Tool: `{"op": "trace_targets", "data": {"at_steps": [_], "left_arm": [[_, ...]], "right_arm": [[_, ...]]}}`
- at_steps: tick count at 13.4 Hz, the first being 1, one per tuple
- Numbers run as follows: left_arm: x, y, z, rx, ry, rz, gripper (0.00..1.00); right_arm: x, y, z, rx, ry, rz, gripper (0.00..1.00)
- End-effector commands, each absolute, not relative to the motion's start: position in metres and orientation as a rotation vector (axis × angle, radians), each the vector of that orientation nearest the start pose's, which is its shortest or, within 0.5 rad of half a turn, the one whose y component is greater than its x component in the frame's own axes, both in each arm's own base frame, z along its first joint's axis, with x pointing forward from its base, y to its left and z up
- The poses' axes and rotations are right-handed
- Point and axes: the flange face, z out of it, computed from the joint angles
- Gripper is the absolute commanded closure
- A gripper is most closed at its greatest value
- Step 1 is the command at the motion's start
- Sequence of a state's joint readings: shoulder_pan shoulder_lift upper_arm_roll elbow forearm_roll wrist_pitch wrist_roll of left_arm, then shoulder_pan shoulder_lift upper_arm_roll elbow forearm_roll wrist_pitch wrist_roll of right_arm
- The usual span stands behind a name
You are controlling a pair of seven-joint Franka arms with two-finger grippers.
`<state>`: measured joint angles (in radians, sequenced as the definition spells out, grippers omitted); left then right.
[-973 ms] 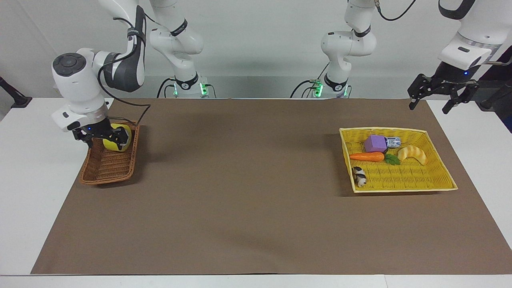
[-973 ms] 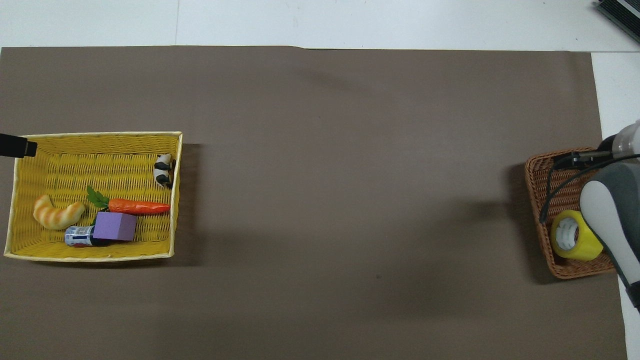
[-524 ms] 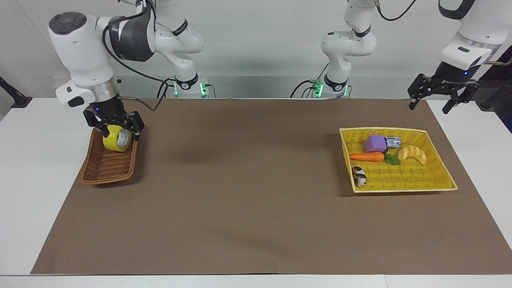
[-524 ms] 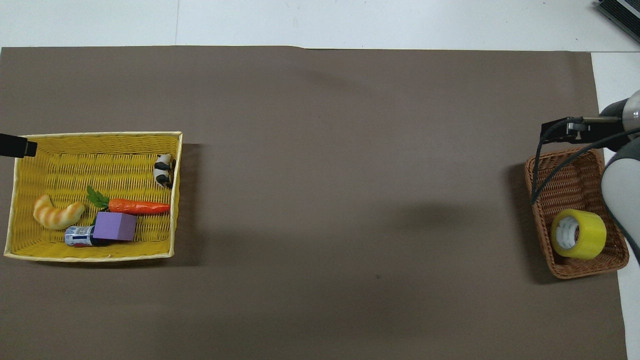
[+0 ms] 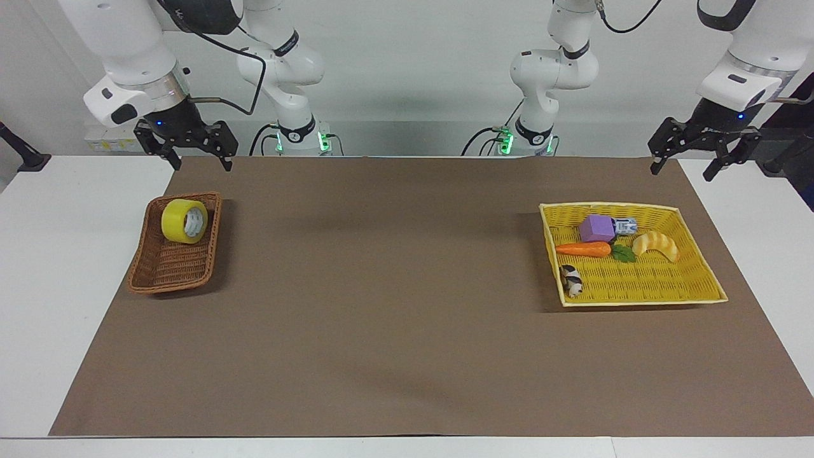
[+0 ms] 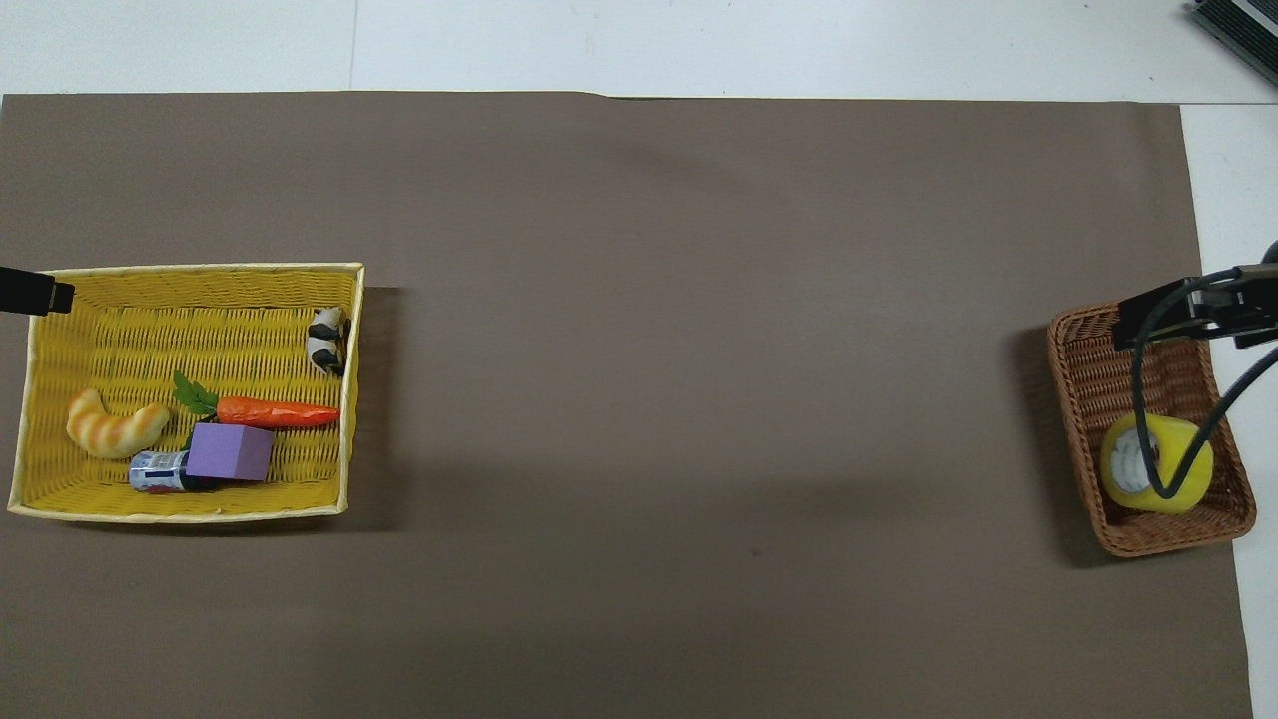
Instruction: Move tape to another basket
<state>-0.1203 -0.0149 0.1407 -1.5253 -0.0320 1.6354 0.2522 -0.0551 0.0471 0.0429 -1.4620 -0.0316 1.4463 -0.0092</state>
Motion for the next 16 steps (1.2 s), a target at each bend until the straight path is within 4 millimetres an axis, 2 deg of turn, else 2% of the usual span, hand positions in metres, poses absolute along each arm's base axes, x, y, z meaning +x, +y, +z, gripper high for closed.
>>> {"op": "trace_targets", "data": {"at_steps": [1,6,11,16], "left_arm": [[0.5527,0.0069,0.6663,-3.116,0.372,-0.187,0.00],[0.5519,0.0044,0.6684,-3.117,0.370,-0.185,0.00],[0.5479,0.0089,0.6610,-3.123,0.359,-0.081,0.00],[0.5460,0.0081,0.6669,-3.100,0.364,-0.107,0.00]], "right_arm": [[0.5498,-0.0165,0.6392,-3.135,-0.017,0.122,0.00],[0.5493,-0.0131,0.6410,-3.136,-0.022,0.113,0.00],[0.5492,-0.0165,0.6410,-3.136,-0.012,0.113,0.00],[0.5492,-0.0173,0.6410,-3.136,-0.010,0.113,0.00]]}}
